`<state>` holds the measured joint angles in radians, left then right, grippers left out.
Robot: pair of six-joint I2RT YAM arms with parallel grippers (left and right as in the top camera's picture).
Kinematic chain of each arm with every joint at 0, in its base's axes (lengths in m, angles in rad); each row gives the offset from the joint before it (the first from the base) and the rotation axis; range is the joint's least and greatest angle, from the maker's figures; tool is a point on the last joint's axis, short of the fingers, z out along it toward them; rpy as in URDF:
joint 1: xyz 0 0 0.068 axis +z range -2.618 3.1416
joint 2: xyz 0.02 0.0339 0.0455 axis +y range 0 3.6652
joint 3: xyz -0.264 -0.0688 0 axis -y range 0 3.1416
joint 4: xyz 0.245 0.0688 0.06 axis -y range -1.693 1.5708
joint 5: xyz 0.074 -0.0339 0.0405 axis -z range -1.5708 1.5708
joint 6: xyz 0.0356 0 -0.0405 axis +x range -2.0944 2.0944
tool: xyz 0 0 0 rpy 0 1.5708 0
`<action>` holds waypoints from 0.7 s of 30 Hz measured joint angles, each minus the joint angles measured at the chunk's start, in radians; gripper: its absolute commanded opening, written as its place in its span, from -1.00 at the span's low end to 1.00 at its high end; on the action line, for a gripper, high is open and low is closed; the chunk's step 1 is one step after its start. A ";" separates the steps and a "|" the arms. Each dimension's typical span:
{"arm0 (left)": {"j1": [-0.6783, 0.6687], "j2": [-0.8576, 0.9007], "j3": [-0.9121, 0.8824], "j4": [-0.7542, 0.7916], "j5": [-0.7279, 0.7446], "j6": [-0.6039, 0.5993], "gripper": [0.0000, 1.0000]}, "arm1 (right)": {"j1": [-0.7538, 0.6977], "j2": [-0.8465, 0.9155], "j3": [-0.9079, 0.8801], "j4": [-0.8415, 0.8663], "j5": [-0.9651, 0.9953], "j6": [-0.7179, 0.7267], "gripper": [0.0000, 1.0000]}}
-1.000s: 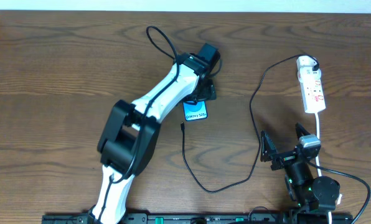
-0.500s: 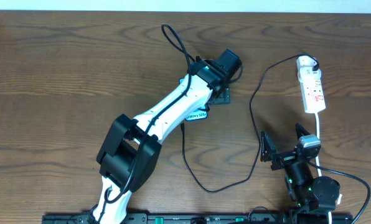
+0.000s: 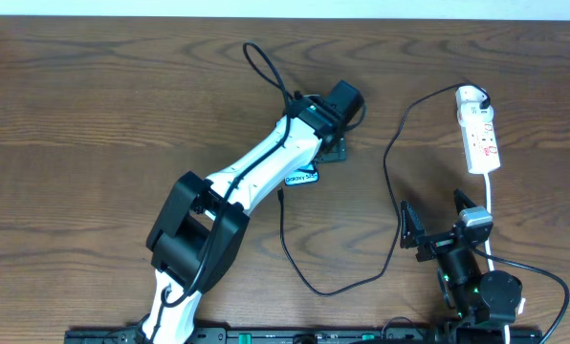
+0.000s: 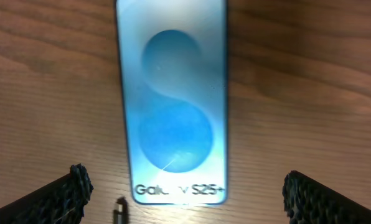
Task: Plug charger to phone and switch on socket
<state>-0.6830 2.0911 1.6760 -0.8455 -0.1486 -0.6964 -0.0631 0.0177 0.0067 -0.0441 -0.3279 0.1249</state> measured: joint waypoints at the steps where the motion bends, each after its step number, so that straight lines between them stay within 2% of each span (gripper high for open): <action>1: 0.005 0.000 -0.009 0.002 0.000 -0.003 0.99 | 0.000 0.000 0.000 0.000 0.000 0.000 0.99; 21: 0.014 0.071 -0.034 0.046 0.011 0.013 0.99 | 0.000 0.000 0.000 0.000 0.000 0.000 0.99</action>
<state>-0.6689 2.1620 1.6424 -0.7998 -0.1371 -0.6834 -0.0631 0.0177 0.0067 -0.0441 -0.3279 0.1253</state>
